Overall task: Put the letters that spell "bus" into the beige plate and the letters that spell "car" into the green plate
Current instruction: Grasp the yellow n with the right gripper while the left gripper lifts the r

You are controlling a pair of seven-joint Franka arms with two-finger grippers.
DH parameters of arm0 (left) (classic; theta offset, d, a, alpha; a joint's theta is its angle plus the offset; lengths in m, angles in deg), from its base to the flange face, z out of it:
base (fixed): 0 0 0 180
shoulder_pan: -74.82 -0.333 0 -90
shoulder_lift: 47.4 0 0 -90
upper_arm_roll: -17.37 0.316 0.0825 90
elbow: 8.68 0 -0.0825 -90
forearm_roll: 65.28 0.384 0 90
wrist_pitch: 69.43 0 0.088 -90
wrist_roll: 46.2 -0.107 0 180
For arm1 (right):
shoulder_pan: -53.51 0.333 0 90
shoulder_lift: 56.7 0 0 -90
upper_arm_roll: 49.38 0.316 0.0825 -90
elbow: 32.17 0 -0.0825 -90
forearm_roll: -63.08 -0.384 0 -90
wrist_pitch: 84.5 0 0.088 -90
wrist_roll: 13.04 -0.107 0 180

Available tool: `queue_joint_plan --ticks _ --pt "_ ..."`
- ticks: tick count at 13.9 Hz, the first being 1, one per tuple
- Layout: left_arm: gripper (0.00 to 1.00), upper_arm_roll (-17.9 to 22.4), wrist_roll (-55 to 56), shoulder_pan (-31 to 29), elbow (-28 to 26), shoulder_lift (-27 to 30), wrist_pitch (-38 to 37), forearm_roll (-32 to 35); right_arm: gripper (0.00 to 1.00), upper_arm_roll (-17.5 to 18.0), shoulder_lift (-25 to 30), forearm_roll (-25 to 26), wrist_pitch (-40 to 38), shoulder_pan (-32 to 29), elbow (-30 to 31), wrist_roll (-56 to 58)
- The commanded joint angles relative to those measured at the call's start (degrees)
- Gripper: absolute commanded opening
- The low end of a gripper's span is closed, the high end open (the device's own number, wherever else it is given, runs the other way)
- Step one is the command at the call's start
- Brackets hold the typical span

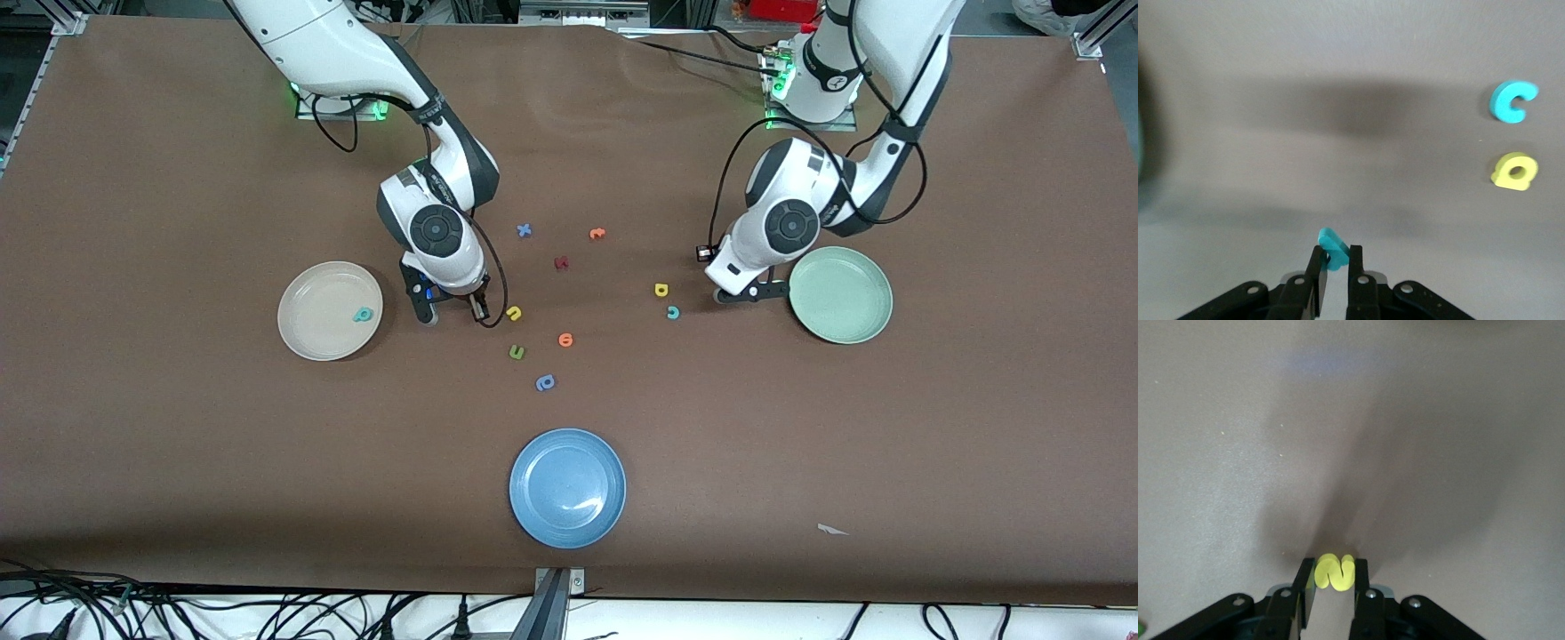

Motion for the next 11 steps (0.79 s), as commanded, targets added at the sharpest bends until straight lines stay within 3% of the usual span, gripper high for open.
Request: queue_joint_plan --ticks 1,3,7,11 --pt "0.14 -0.1 -4.3 -4.7 5.4 2.1 -9.6 1.6 0.1 -2.2 2.7 1.6 -0.1 0.7 0.3 -0.5" --pt "0.14 -0.1 -9.4 -9.3 8.2 3.3 -14.8 1.4 0.09 -4.1 4.9 5.2 -4.3 0.7 0.3 6.2" --pt "0.14 0.3 -21.3 -20.8 9.4 3.1 -18.6 2.3 0.1 -10.7 8.8 5.5 -12.3 0.5 0.5 28.3" --pt "0.15 0.2 -24.5 -26.5 9.5 -2.8 -15.5 12.6 0.1 -17.7 9.3 5.2 -13.3 0.2 3.9 43.6"
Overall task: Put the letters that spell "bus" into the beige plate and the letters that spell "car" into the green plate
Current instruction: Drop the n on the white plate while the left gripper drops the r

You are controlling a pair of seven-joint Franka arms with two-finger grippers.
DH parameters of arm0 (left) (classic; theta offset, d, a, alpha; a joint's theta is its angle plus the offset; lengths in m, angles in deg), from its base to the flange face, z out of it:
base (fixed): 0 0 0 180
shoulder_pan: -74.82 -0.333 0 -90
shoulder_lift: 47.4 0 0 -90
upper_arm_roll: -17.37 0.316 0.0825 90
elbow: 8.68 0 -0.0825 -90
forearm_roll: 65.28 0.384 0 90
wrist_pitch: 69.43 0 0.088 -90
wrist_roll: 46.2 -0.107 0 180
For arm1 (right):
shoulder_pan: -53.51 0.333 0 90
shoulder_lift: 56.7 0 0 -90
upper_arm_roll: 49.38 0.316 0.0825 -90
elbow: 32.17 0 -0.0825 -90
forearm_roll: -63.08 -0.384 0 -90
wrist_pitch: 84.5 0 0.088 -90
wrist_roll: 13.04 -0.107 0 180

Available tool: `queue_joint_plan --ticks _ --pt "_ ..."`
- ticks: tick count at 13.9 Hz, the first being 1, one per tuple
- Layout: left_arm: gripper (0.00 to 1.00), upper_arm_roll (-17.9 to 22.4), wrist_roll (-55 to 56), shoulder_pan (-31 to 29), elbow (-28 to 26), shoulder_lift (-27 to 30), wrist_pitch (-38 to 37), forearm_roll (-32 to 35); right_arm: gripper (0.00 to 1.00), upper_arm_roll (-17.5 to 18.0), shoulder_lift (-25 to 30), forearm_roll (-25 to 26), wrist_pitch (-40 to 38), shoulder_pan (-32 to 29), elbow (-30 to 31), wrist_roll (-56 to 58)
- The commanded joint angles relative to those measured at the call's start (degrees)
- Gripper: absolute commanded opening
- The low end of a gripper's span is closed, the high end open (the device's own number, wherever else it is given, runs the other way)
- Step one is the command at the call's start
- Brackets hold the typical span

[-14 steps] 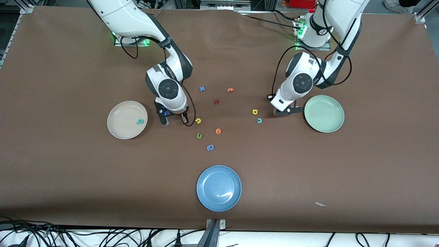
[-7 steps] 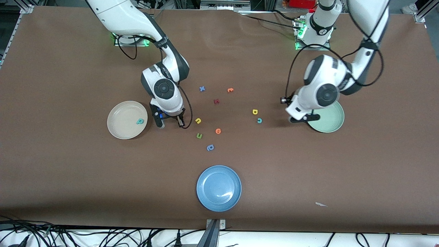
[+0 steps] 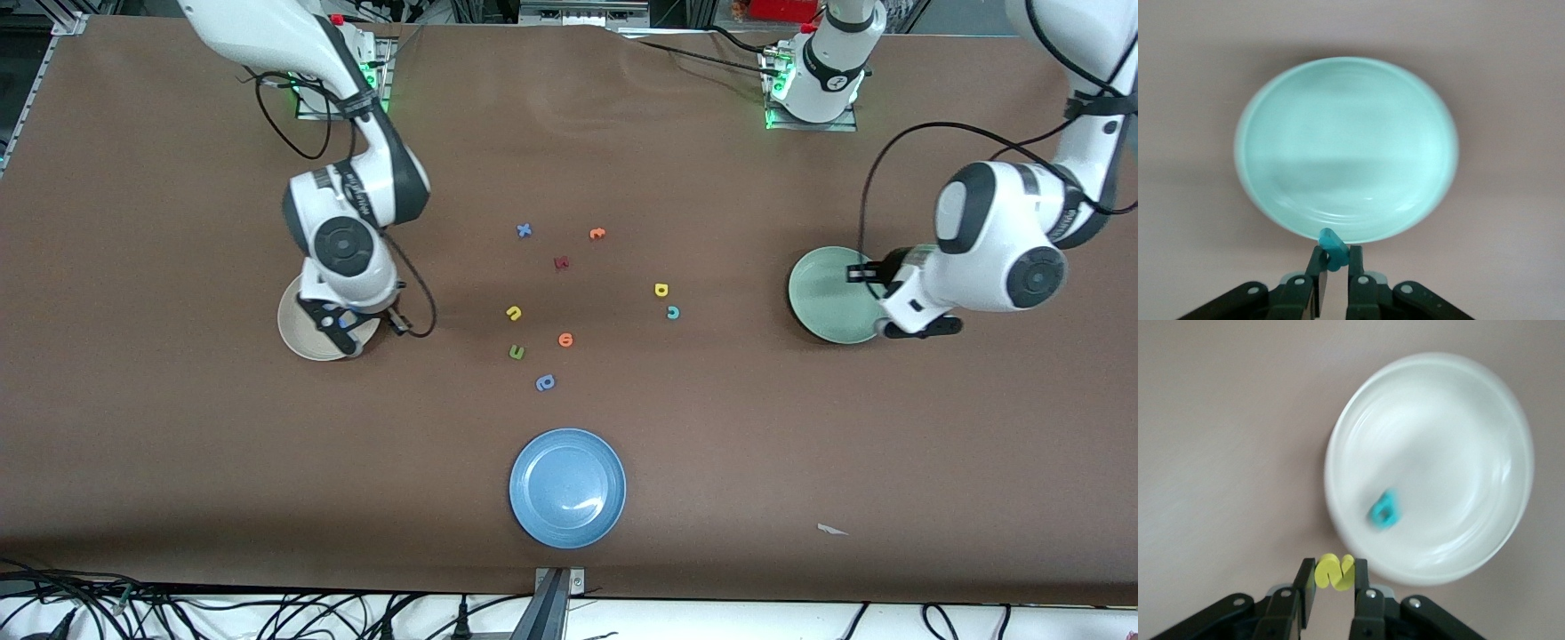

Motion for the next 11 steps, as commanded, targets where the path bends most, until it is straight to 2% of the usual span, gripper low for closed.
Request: queue_joint_plan --ticks 1,2,3,4,6,7,8,9,10,11 --pt "0.17 -0.8 -0.8 -1.5 0.7 -5.1 3.8 4.8 0.12 -3.2 0.8 0.5 0.7 0.3 4.5 8.1" --pt "0.17 -0.8 -0.8 -2.0 0.7 -6.3 5.1 5.0 0.19 -3.2 0.2 0.5 0.4 0.3 5.2 8.7" --pt "0.17 -0.7 -0.8 -2.1 0.7 -7.1 6.1 5.0 0.64 -3.2 -0.1 0.6 -0.1 0.3 5.5 8.8" --pt "0.19 -0.7 -0.9 -2.1 0.7 -7.7 6.9 5.0 0.95 -3.2 0.0 0.6 -0.2 0.3 5.6 9.2" --pt "0.22 -0.6 -0.8 -2.1 0.8 -8.4 7.1 5.1 0.99 -3.0 0.3 0.6 -0.7 0.3 5.2 9.1" --pt "0.37 -0.7 -0.8 -2.1 0.9 -8.4 7.1 5.0 0.99 -2.6 0.4 0.5 -0.8 0.6 4.9 8.6" --pt "0.63 -0.7 -0.8 -2.1 1.3 -8.3 7.1 5.0 0.98 -2.2 0.6 -0.1 -0.9 0.9 4.4 8.2" --pt "0.85 -0.8 -0.7 -2.1 2.1 -8.3 6.9 5.0 0.95 0.4 1.1 -0.4 -0.9 0.9 4.1 7.0" --pt "0.99 -1.0 -0.5 -1.8 2.7 -7.9 6.7 4.9 0.92 2.7 1.2 -1.2 -0.9 0.9 3.4 3.2" --pt "0.99 -1.4 0.3 -1.5 3.5 -7.2 6.2 4.2 0.91 5.2 1.2 -1.3 -0.1 0.9 3.2 -0.2"
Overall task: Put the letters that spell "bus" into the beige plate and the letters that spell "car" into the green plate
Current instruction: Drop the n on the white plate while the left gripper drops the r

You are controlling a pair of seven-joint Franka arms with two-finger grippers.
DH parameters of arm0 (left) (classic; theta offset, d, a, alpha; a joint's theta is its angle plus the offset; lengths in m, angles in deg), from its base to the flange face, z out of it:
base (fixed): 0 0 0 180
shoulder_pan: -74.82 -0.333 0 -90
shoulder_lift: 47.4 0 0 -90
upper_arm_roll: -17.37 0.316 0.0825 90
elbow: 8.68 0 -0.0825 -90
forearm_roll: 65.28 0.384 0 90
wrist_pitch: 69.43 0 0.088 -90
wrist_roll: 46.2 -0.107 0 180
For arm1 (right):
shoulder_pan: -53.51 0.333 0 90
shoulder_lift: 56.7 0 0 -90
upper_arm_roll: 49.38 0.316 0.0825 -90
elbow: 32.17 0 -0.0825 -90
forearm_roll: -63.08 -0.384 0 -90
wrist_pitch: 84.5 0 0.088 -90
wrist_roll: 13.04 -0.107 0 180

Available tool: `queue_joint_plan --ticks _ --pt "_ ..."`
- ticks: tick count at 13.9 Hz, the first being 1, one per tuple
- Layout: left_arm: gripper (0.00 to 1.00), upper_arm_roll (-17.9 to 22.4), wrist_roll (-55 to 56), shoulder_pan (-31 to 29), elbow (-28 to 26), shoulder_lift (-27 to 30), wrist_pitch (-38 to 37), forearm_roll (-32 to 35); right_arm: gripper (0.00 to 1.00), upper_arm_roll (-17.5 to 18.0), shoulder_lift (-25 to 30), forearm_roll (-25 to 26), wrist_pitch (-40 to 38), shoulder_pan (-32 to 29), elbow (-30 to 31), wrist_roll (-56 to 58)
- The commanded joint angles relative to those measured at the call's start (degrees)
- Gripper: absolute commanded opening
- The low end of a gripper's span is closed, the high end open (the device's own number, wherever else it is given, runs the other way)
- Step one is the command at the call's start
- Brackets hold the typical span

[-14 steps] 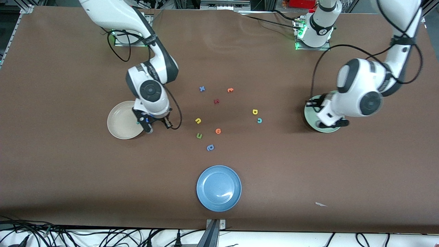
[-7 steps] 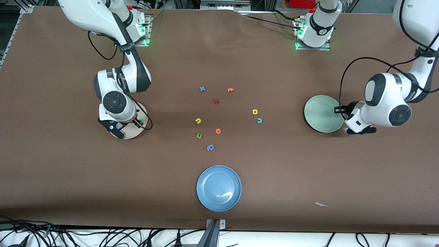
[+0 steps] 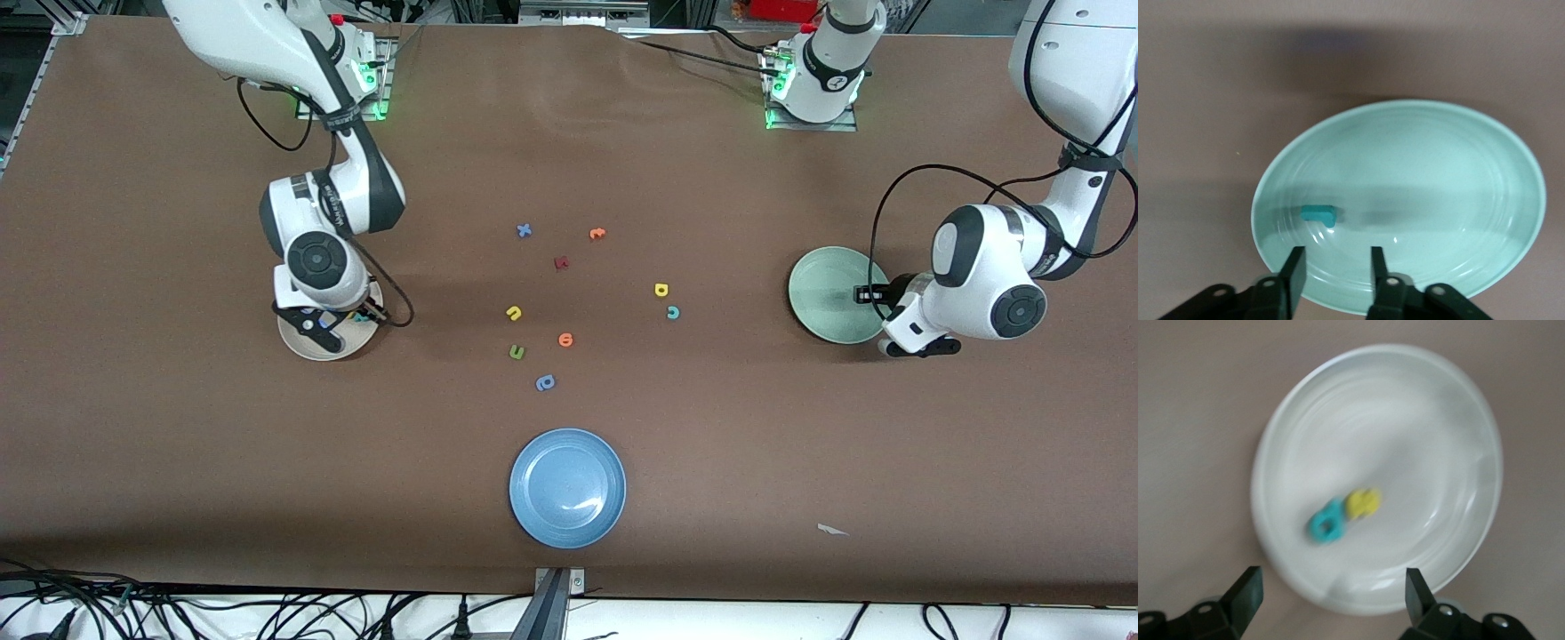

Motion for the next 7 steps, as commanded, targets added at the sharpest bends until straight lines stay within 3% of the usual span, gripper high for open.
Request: queue_joint_plan --ticks 1,4,6,7 --pt "0.99 -2.3 1.6 0.2 1.9 2.5 -1.9 0.5 0.91 6.2 1.1 -0.6 1.3 0.4 -0.7 -5.6" --pt "0.99 -8.6 10.2 0.1 1.9 4.6 -2.7 -6.2 0.99 10.3 0.2 -1.4 9.2 0.4 -1.1 -7.0" --pt "0.99 -13.6 18.8 0.4 2.5 4.2 -2.0 -7.4 0.99 10.7 -2.5 -7.3 10.9 1.0 -4.6 -12.3" --pt "0.99 -16.0 22.7 0.9 2.5 3.8 -1.9 -7.4 0.94 10.7 -4.1 -8.5 10.9 1.7 -6.6 -14.2"
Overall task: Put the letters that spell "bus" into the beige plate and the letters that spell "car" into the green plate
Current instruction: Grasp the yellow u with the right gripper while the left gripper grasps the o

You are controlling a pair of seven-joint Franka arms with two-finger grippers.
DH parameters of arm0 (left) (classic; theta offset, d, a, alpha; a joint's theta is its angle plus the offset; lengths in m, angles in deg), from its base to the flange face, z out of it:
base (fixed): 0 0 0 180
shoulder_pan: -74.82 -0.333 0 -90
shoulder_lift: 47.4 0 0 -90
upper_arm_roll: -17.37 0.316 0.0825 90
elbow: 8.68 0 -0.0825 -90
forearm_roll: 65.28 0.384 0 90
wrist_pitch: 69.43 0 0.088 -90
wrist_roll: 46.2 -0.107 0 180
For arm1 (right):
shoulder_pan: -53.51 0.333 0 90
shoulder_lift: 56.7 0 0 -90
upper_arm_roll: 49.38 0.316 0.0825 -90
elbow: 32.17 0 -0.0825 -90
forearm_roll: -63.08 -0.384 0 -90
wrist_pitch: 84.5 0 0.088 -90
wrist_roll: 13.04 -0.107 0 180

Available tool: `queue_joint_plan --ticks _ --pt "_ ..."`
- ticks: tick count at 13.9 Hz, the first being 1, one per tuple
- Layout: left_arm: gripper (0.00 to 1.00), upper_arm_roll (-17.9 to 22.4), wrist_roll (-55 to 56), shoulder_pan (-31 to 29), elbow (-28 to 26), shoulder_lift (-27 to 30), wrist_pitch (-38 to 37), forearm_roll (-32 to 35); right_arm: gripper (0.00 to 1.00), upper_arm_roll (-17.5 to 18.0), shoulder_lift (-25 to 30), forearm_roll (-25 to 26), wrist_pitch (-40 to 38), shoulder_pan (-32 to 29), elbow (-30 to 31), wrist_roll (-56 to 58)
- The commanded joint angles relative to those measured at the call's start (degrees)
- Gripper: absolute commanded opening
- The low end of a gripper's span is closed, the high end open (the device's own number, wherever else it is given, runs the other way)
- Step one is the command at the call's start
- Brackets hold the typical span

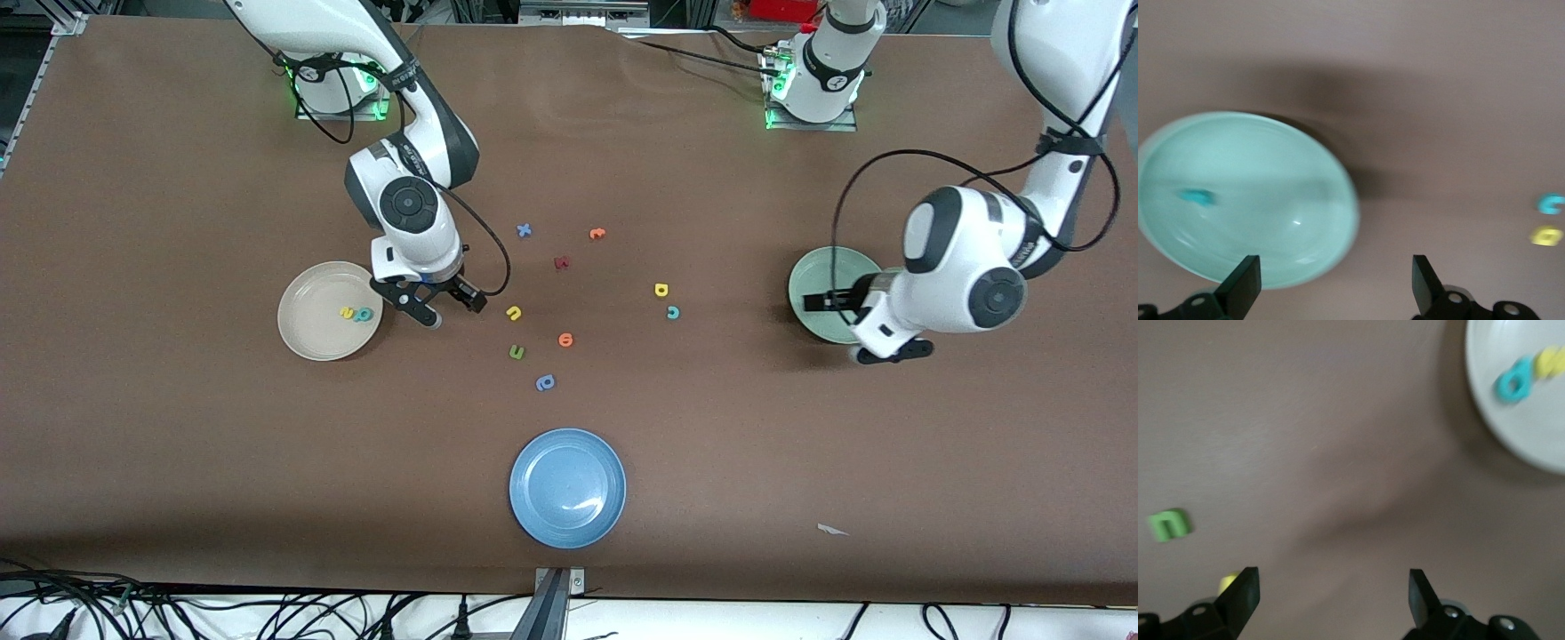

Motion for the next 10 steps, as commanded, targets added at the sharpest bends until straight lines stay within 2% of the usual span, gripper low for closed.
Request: queue_joint_plan --ticks 1,3,5,9,10 --pt "0.99 -4.6 10.3 1.7 -0.1 -0.2 1.5 -1.1 0.84 0.1 -5.0 -3.6 0.6 2.1 -6.2 -4.0" --pt "0.99 -5.2 17.1 6.1 -0.1 -1.7 5.4 -1.2 0.65 0.1 -7.5 -3.1 0.9 3.9 -8.6 -4.0" --pt "0.96 -5.2 23.0 10.1 -0.3 -4.3 10.7 -1.2 0.64 0.1 -9.5 -3.7 3.0 4.0 -10.6 -4.2" --pt "0.93 -4.6 31.5 17.4 -0.3 -9.4 19.7 -0.2 0.64 0.1 -11.2 -3.5 5.7 4.4 -10.9 -5.3" --pt "0.9 -4.6 32.4 18.4 -0.2 -10.3 20.8 -0.1 0.62 0.1 -11.7 -3.6 5.9 4.4 -10.9 -5.3"
